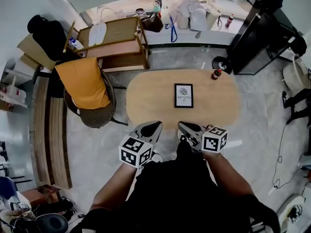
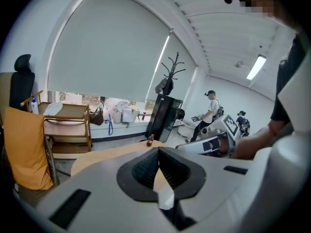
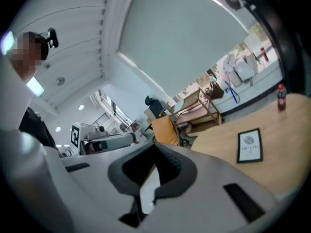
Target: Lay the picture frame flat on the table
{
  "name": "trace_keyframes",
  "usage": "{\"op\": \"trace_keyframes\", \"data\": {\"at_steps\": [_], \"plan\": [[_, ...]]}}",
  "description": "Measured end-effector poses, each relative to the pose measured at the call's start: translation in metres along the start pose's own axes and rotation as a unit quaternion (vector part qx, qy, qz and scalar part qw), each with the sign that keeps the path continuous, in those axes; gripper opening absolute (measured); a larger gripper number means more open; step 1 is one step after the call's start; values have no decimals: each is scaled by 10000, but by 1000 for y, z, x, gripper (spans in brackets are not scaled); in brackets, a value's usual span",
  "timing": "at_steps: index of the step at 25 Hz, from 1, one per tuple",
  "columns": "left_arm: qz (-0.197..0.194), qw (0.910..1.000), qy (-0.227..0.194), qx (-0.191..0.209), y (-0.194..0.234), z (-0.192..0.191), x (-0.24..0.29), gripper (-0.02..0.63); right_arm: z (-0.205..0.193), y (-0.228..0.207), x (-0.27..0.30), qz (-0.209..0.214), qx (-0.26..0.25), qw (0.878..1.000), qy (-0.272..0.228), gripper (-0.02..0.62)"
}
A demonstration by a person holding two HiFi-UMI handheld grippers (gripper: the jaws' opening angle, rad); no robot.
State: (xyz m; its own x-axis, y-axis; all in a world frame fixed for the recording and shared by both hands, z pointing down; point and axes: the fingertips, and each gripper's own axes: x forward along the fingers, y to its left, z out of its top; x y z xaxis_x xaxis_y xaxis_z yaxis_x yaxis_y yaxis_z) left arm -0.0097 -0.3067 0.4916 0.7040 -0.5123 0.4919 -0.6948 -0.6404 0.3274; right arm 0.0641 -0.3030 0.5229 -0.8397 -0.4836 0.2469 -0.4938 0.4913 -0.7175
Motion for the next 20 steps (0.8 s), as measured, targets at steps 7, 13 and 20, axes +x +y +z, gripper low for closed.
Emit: {"op": "trace_keyframes", "data": {"at_steps": [7,13,20], "plan": [[-501,9979,-3,421,-30,-29,-50,6,-9,112,-29,167,-933,9937,-603,2],[-555,9972,-264,423,-41,-23,-70,6,-7,119,-56,-538,-1114,9864,-1086,3],[-293,9981,-439,331,-54,-16,-76,6,-10,108,-81,-666,-1342,9861,-719,2]]}}
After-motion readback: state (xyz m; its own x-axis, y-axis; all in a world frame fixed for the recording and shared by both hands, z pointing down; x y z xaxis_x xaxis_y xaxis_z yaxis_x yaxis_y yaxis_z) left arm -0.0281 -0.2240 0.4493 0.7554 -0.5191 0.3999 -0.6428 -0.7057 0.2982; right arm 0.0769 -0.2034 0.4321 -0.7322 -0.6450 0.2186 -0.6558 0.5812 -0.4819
